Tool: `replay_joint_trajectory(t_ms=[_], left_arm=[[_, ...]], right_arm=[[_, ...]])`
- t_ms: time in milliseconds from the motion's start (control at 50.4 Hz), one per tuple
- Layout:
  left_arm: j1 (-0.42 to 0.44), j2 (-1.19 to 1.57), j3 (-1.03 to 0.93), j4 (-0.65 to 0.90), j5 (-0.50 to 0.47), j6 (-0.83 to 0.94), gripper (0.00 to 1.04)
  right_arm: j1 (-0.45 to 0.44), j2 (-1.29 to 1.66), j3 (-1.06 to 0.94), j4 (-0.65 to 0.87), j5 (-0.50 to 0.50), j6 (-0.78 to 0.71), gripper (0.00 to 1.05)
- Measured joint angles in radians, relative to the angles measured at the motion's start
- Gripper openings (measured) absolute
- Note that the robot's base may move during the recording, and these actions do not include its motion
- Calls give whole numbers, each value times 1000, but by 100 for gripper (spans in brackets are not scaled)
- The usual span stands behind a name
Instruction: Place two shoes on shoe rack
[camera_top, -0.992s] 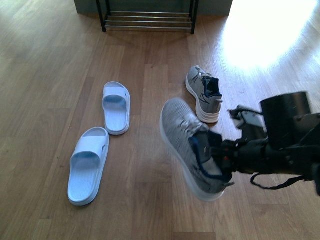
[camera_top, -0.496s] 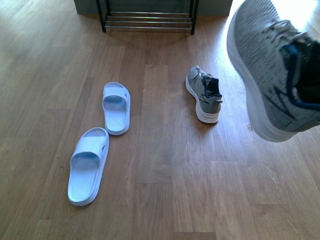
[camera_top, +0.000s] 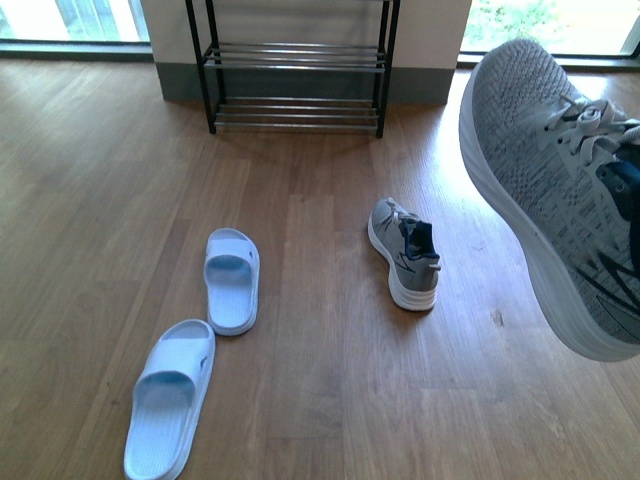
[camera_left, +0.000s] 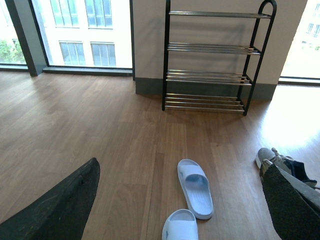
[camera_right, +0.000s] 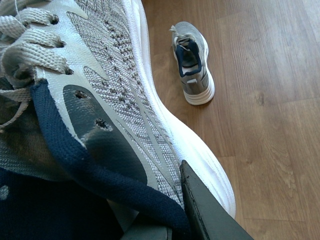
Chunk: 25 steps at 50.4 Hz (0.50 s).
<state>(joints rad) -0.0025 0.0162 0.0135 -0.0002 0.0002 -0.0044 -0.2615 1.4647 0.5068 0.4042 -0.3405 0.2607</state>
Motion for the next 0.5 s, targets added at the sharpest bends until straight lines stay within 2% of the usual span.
replay_joint_trajectory(t_ms=[496], left_arm=[[0, 0, 0, 0, -3, 0, 95]], right_arm=[[3, 0, -2, 0, 3, -4, 1]])
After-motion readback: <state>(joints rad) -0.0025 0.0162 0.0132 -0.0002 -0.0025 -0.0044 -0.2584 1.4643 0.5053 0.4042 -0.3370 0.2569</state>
